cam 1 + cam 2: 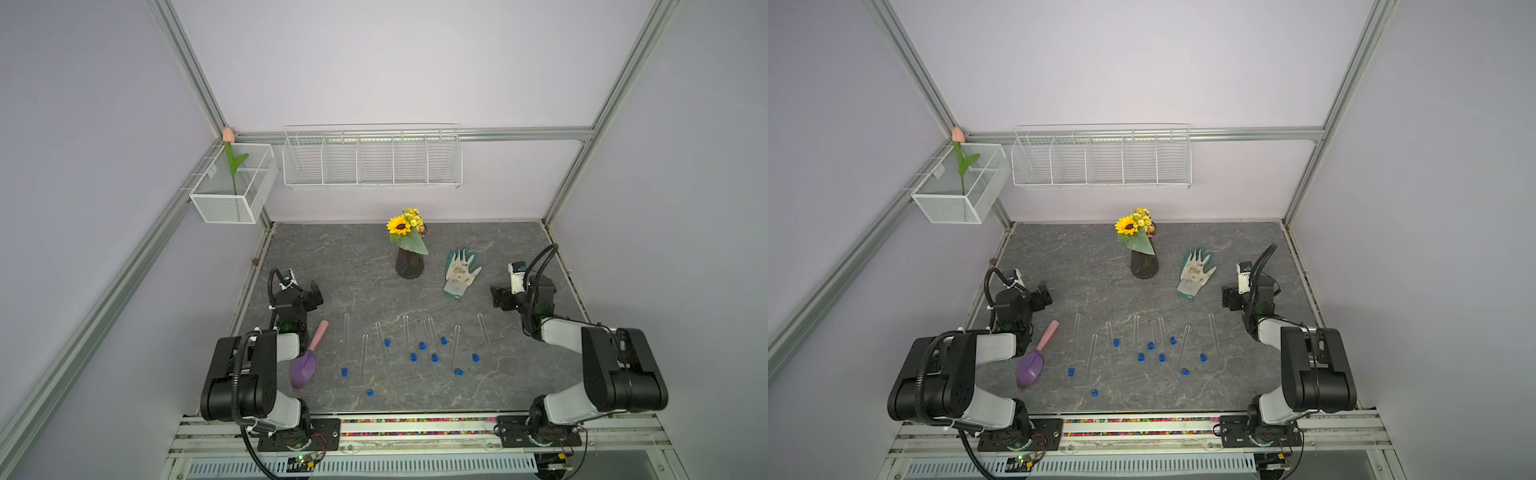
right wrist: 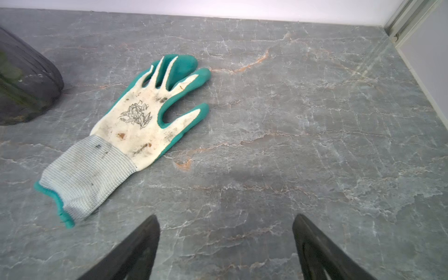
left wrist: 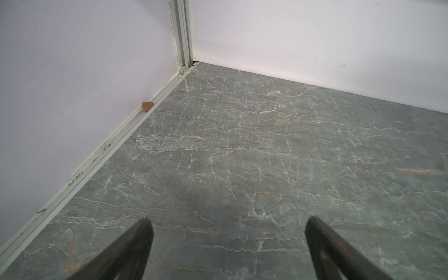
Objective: Remove stoppers from test tubes
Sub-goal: Reset both arms
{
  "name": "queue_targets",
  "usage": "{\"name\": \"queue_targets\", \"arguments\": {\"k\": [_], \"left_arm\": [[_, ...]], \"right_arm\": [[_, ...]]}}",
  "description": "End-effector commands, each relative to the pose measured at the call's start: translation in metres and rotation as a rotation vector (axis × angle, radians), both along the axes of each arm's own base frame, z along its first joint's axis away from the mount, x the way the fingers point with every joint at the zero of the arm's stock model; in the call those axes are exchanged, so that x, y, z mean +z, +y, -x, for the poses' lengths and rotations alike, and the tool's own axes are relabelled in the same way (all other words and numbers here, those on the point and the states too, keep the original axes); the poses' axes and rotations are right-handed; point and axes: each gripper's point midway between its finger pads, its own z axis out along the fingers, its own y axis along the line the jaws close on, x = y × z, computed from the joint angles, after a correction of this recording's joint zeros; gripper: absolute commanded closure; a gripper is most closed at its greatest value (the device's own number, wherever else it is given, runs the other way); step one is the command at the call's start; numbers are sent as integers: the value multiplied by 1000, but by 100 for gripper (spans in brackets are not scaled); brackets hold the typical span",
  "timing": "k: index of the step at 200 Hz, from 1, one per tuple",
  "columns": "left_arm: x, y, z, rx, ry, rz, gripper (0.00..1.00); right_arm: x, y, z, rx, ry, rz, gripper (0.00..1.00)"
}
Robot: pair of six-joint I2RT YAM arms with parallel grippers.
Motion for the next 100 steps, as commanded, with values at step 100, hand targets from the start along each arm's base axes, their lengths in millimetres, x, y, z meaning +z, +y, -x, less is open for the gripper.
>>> {"name": "queue_targets", "arguments": {"k": [100], "left_arm": [[12, -14, -13, -89, -18, -22, 1]], "right_arm": [[17, -10, 0, -26, -200, -12, 11]]}}
